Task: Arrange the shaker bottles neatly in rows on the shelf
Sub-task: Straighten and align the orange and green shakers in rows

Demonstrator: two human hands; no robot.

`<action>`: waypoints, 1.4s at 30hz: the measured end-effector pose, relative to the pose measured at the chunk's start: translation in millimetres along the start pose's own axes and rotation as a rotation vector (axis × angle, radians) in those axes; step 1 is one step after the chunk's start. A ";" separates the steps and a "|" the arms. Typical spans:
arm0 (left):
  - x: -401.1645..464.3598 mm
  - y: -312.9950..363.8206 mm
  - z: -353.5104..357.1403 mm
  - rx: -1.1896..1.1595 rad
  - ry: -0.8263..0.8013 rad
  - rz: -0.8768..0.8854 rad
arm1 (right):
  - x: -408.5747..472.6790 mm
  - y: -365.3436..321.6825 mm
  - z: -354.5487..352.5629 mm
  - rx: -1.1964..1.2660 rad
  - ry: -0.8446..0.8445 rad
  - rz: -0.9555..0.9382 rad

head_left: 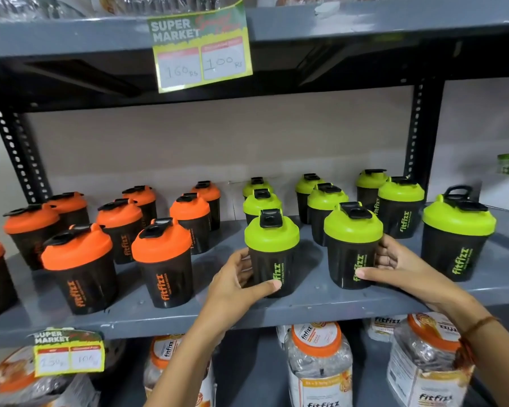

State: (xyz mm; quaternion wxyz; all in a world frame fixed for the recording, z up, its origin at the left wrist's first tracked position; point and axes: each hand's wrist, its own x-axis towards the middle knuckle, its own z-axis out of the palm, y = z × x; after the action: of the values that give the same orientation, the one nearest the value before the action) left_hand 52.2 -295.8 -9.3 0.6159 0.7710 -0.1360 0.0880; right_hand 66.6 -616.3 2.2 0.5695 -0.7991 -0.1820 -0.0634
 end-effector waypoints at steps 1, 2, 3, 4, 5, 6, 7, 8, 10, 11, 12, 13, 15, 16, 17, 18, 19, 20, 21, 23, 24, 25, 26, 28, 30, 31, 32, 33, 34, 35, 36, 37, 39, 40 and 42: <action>-1.3 2.2 -1.0 -0.008 0.000 -0.003 | -1.0 0.4 -1.9 0.018 -0.008 -0.004; -3.5 4.2 -2.6 -0.030 0.007 -0.006 | -2.1 0.9 -4.5 0.036 -0.014 -0.015; -7.4 6.0 -4.3 -0.057 0.026 -0.004 | -2.7 1.3 -7.0 0.058 -0.007 -0.036; -13.0 7.6 -6.8 -0.078 0.058 0.003 | -2.9 2.0 -8.5 0.082 0.017 -0.070; -20.4 8.9 -9.9 -0.092 0.093 0.016 | -3.6 2.4 -7.8 0.103 0.058 -0.115; -29.1 10.3 -13.4 -0.101 0.123 0.036 | -4.9 2.1 -4.2 0.111 0.124 -0.165; -38.8 11.8 -16.9 -0.107 0.143 0.061 | -7.0 0.9 2.3 0.107 0.226 -0.216; -49.2 13.6 -21.4 -0.112 0.163 0.088 | -9.7 -1.5 11.2 0.091 0.357 -0.275; -69.9 16.6 -33.3 -0.130 0.228 0.146 | -16.3 -12.6 33.8 0.042 0.623 -0.406; -79.6 17.3 -41.5 -0.138 0.276 0.181 | -21.1 -21.9 47.3 0.008 0.726 -0.456; -88.7 17.6 -52.1 -0.140 0.333 0.224 | -26.7 -34.4 62.7 -0.044 0.797 -0.504; -97.1 17.1 -64.9 -0.134 0.398 0.271 | -32.2 -48.8 79.9 -0.112 0.841 -0.560; -110.9 12.1 -96.4 -0.123 0.540 0.349 | -42.2 -77.9 119.9 -0.226 0.846 -0.670; -115.3 7.6 -114.5 -0.122 0.612 0.370 | -44.8 -91.7 142.2 -0.237 0.805 -0.687; -117.2 2.2 -134.0 -0.117 0.678 0.379 | -45.1 -104.4 165.4 -0.219 0.734 -0.681; -116.9 -4.5 -154.8 -0.096 0.733 0.372 | -42.4 -114.2 187.9 -0.197 0.641 -0.662; -115.1 -11.8 -175.9 -0.055 0.769 0.348 | -37.8 -120.9 210.1 -0.190 0.538 -0.625; -111.7 -19.3 -196.7 0.005 0.776 0.309 | -31.5 -125.5 231.7 -0.209 0.439 -0.560; -106.8 -26.4 -216.2 0.073 0.746 0.248 | -23.3 -127.7 250.6 -0.240 0.350 -0.474; -96.6 -35.7 -248.0 0.211 0.598 0.065 | -4.9 -126.6 280.6 -0.255 0.221 -0.258; -91.9 -38.0 -259.0 0.260 0.505 -0.032 | 3.5 -125.4 291.8 -0.244 0.191 -0.154; -87.6 -38.8 -267.0 0.285 0.411 -0.109 | 11.0 -123.7 300.6 -0.248 0.180 -0.079; -83.6 -38.6 -272.6 0.285 0.319 -0.160 | 17.4 -121.1 306.8 -0.274 0.174 -0.036; -76.0 -35.3 -278.1 0.214 0.182 -0.218 | 26.0 -117.0 313.4 -0.333 0.156 0.017; -69.6 -34.8 -279.5 0.183 0.114 -0.231 | 31.9 -114.8 315.3 -0.358 0.149 0.067; -67.4 -35.2 -279.2 0.209 0.112 -0.224 | 35.2 -112.5 315.0 -0.357 0.155 0.071; -65.9 -36.0 -278.8 0.231 0.121 -0.213 | 38.3 -110.0 314.2 -0.354 0.159 0.066; -65.2 -36.6 -278.4 0.244 0.135 -0.206 | 40.7 -107.8 313.5 -0.353 0.160 0.059; -65.2 -36.1 -278.4 0.252 0.148 -0.207 | 42.3 -106.0 312.8 -0.355 0.159 0.056; -65.5 -34.5 -278.5 0.259 0.159 -0.204 | 43.6 -104.7 312.0 -0.355 0.159 0.052; -65.6 -33.4 -279.0 0.268 0.166 -0.200 | 44.5 -103.7 311.3 -0.354 0.162 0.048; -65.8 -32.9 -279.2 0.275 0.169 -0.197 | 45.4 -102.5 310.4 -0.348 0.168 0.044; -66.1 -32.8 -279.6 0.287 0.175 -0.183 | 46.9 -100.0 308.6 -0.334 0.184 0.033; -66.2 -32.8 -279.6 0.300 0.181 -0.178 | 47.7 -98.0 307.5 -0.331 0.192 0.027; -66.0 -32.8 -279.3 0.319 0.195 -0.175 | 48.7 -94.5 305.9 -0.333 0.200 0.020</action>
State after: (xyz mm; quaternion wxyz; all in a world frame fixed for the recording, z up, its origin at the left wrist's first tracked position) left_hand 9.0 -10.5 3.4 0.5016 0.8554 0.0076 0.1288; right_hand 45.0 -293.3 -4.0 0.4454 -0.8737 -0.1034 -0.1659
